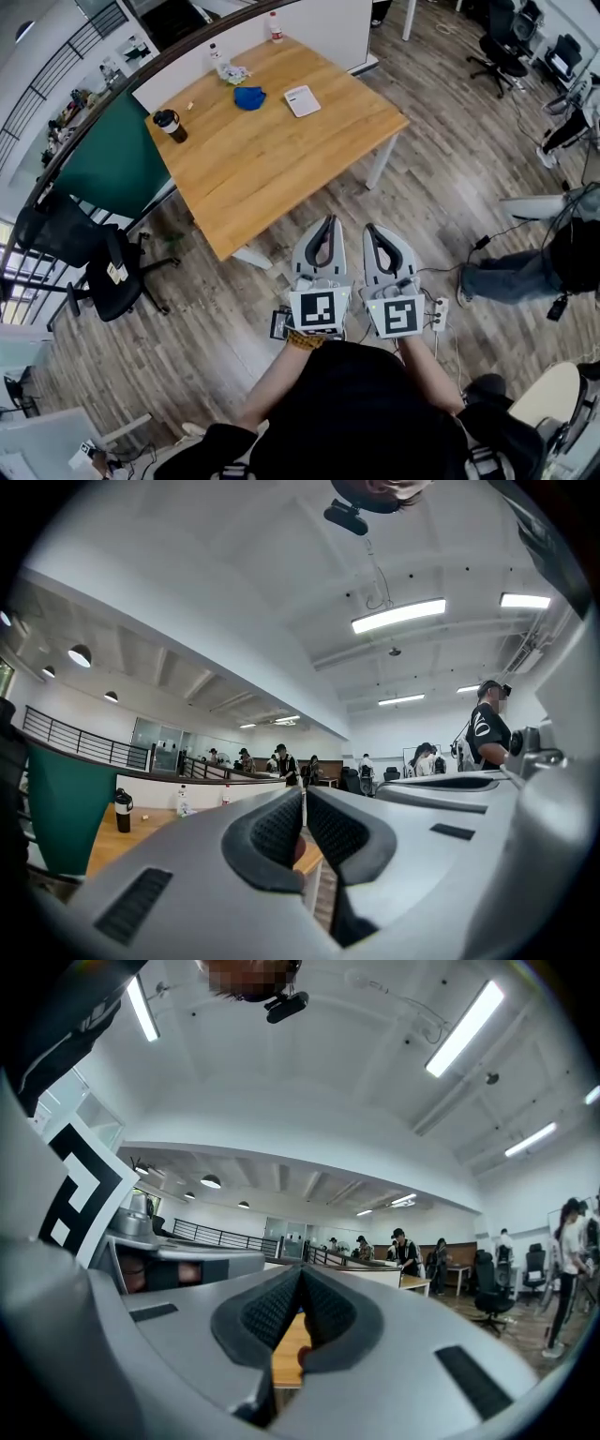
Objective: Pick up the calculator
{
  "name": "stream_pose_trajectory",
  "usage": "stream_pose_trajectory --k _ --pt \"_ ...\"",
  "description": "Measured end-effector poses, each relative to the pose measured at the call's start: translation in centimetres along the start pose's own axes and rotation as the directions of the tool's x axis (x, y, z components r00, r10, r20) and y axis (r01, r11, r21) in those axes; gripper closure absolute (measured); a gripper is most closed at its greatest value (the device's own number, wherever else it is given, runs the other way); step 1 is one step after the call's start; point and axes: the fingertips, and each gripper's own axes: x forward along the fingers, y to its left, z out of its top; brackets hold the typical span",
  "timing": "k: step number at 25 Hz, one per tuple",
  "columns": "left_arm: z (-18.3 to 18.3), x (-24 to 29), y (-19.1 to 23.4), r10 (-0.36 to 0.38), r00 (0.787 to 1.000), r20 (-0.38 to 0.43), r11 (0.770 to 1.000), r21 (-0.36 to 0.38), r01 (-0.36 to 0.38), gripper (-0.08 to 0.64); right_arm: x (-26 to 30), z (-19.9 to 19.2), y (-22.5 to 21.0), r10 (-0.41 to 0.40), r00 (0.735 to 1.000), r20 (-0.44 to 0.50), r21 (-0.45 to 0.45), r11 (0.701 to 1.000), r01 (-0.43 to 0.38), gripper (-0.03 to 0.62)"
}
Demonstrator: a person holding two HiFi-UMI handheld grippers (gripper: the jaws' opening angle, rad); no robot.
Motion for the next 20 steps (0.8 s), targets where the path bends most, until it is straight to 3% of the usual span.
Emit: stream_pose_trajectory --k 6,14,20 --pt "-0.1 5.8 2.6 -0.005 1.0 0.009 1.0 -0.01 0.005 0.528 5.9 0.0 -2.6 -0.019 1.0 0.009 -0.002 1.0 0.019 0.586" --pt "-0.3 13.2 7.0 -0.021 0.999 0.027 1.0 0.0 0.021 0.528 13.8 -1.8 -5.7 -0.045 0.997 -0.057 -0.024 0.999 0.044 0.586" --pt "-1.1 17.5 10.6 -0.039 0.999 0.038 0.999 0.005 0.039 0.526 19.6 -1.7 -6.2 -0.067 0.998 0.01 -0.021 0.998 0.067 0.572"
